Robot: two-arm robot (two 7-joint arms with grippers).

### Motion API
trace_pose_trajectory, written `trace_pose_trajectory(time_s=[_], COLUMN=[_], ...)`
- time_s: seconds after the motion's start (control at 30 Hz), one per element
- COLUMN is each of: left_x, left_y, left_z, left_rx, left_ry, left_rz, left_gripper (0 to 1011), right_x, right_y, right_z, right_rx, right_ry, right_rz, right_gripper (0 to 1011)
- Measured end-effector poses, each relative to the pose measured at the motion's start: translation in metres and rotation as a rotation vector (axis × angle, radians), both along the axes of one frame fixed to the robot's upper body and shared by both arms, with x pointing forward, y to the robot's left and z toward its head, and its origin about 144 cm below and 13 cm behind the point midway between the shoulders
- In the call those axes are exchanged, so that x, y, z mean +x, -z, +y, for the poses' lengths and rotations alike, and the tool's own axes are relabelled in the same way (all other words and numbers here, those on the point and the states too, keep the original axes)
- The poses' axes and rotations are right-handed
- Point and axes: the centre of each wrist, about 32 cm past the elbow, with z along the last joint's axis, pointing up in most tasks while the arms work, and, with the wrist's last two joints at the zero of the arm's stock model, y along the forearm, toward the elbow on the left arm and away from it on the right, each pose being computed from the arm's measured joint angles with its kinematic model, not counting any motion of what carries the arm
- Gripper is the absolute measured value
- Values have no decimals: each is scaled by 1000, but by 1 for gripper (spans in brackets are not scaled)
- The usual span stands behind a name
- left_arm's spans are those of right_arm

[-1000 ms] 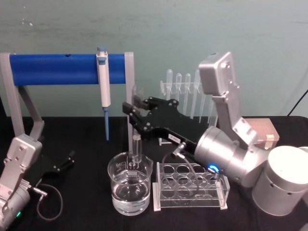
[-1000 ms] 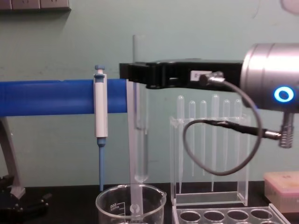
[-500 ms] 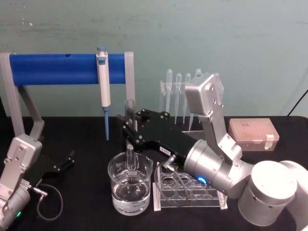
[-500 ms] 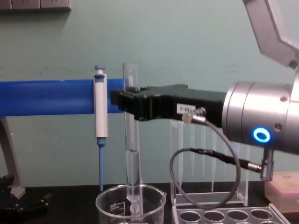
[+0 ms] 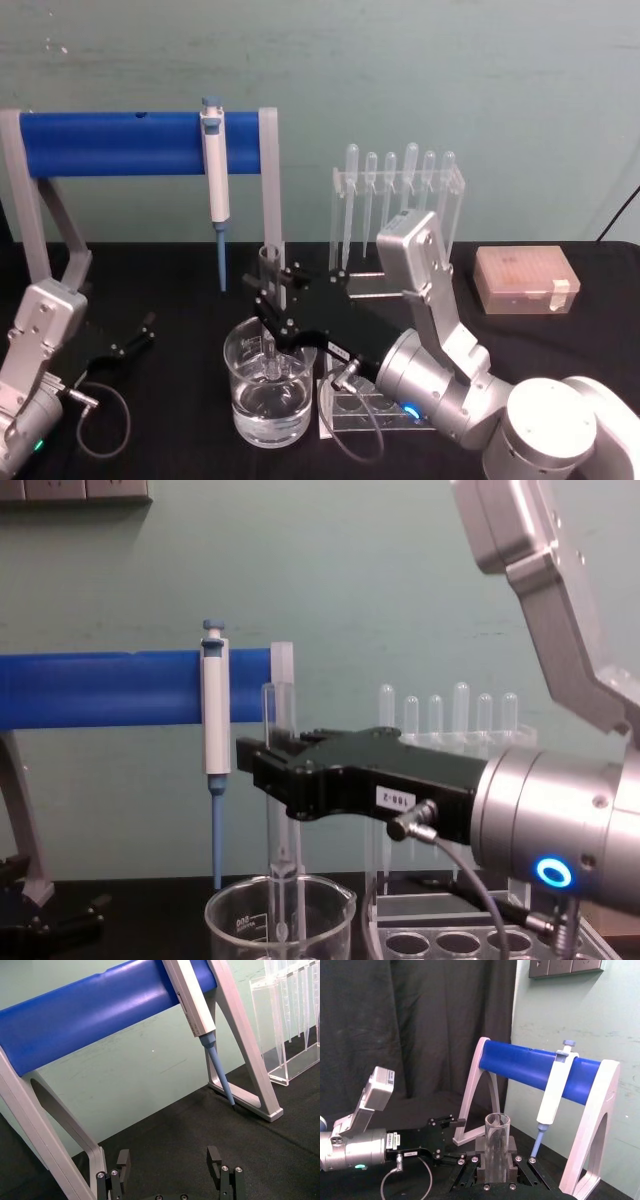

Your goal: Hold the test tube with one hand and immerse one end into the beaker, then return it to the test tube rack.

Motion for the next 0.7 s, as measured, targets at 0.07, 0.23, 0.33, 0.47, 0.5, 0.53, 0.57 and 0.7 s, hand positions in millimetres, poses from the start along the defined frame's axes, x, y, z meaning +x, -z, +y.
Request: trace_pose_trajectory(time_s=[0.07, 0.23, 0.33, 0.47, 0.5, 0.53, 0.57, 0.7], left_x=[0, 0, 0, 0, 0, 0, 0, 0], left_y=[0, 0, 0, 0, 0, 0, 0, 0], left_z=[0, 0, 0, 0, 0, 0, 0, 0], left_rx=[0, 0, 0, 0, 0, 0, 0, 0], left_ry=[0, 0, 0, 0, 0, 0, 0, 0], left_rz=[0, 0, 0, 0, 0, 0, 0, 0], left_gripper=[1000, 1000, 1000, 1000, 1000, 1000, 1000, 1000], right_x=[-1, -2, -2, -2, -2, -2, -2, -2], right_y=[5, 15, 21, 27, 28, 29, 30, 35], right_z=[0, 1, 1, 0, 0, 0, 0, 0], right_rx=[3, 8, 2, -5, -6, -7, -7, -4], right_ry=[1, 2, 5, 9, 10, 11, 12, 15], right_rz=[-1, 2, 7, 13, 14, 15, 15, 18], right_gripper=[225, 225, 225, 225, 225, 225, 225, 225])
